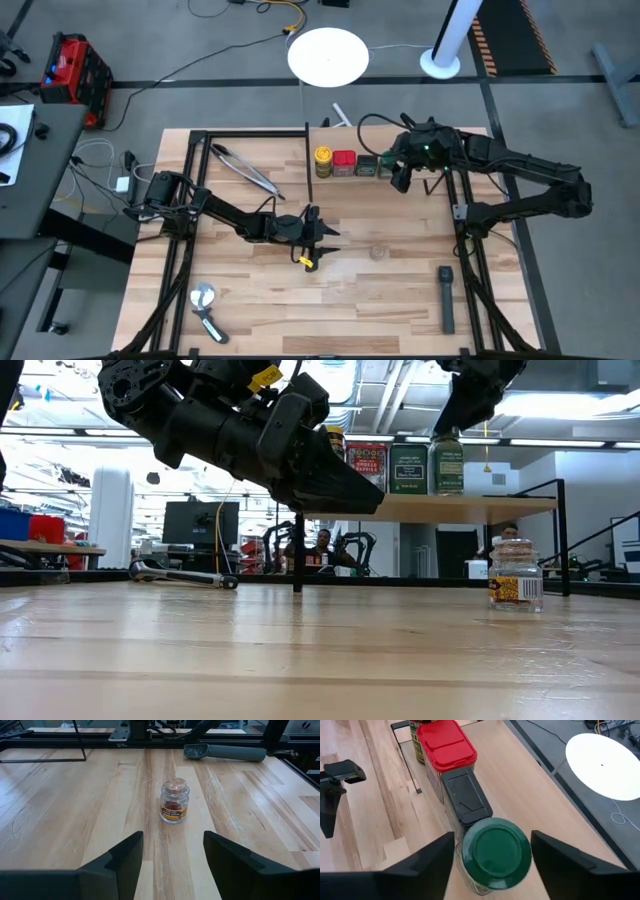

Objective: Shelf spices
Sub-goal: Put the green seasoning bottle on the shelf

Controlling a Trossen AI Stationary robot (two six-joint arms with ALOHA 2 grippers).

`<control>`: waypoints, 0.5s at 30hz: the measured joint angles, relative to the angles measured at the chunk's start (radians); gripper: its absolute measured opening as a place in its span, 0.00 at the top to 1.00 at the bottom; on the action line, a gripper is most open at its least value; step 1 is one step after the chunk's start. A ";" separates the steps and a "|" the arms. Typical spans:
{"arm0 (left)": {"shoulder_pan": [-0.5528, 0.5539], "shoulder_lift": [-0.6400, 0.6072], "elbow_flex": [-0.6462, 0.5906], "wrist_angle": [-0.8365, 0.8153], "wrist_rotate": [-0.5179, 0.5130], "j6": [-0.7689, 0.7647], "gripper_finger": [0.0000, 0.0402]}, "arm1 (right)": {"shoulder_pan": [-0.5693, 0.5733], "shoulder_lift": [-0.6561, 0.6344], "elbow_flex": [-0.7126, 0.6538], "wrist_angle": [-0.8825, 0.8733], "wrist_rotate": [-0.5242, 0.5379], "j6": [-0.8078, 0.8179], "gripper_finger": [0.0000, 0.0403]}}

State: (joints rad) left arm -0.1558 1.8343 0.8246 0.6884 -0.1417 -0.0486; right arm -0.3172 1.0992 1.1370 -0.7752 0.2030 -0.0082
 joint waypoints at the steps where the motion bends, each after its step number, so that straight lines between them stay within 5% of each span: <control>1: 0.000 0.000 0.000 -0.001 0.000 0.000 0.50 | 0.000 0.000 0.000 0.000 0.002 0.000 0.32; 15: 0.000 0.000 0.000 -0.001 0.000 0.000 0.50 | -0.047 -0.001 0.000 -0.001 0.007 -0.004 0.31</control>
State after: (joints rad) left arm -0.1558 1.8343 0.8246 0.6872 -0.1417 -0.0486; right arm -0.3639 1.0985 1.1370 -0.7761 0.2100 -0.0118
